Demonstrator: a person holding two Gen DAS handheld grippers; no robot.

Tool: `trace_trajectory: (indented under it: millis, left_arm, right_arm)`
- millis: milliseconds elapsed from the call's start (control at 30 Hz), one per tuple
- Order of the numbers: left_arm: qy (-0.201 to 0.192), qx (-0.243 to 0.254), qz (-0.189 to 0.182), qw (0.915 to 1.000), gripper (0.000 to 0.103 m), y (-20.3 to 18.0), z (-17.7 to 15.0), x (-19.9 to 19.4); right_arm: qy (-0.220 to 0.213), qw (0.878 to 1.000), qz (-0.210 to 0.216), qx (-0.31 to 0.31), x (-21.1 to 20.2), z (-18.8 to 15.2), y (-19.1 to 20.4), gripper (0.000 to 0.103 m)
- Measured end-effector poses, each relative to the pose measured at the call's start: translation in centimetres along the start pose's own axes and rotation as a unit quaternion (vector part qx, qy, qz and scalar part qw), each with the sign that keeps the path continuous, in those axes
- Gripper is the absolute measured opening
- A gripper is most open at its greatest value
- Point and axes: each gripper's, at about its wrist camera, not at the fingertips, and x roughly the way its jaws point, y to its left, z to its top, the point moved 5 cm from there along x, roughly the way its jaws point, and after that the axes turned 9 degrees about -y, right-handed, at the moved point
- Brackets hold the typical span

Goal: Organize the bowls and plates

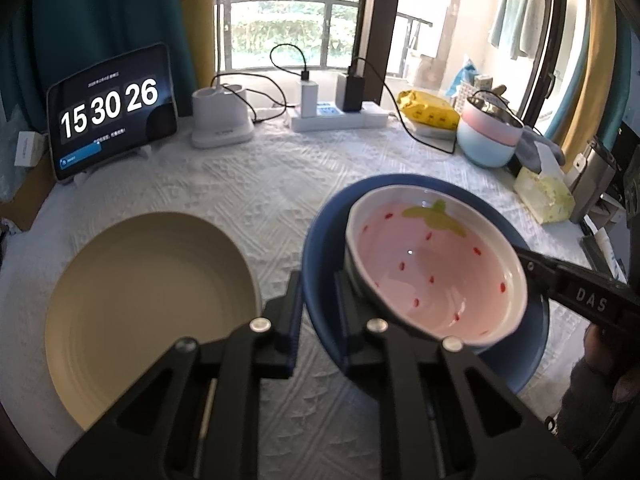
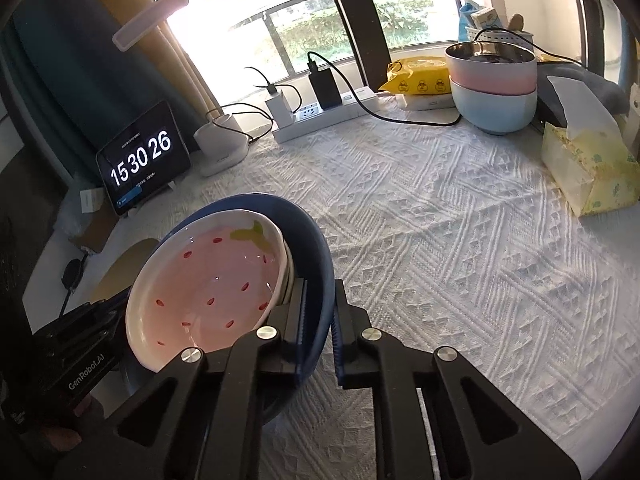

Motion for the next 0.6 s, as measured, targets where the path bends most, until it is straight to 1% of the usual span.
trace_trajectory:
  millis: [100, 300, 600]
  left_arm:
    - [0.005, 0.006, 0.002, 1.0000, 0.014, 0.0, 0.0, 0.0]
    - [0.006, 0.000, 0.000, 1.0000, 0.012, -0.2, 0.2, -0.1]
    - [0.012, 0.001, -0.013, 0.9998, 0.012, -1.1, 0.2, -0.3]
  right_arm:
    - [0.001, 1.000, -0.001, 0.002, 0.0, 0.0, 0.0, 0.012]
    - [-0.001, 1.000, -0.007, 0.000, -0.2, -0.1, -0.1, 0.011]
    - [-0.001, 1.000, -0.021, -0.003, -1.0, -0.1, -0.4, 0.011]
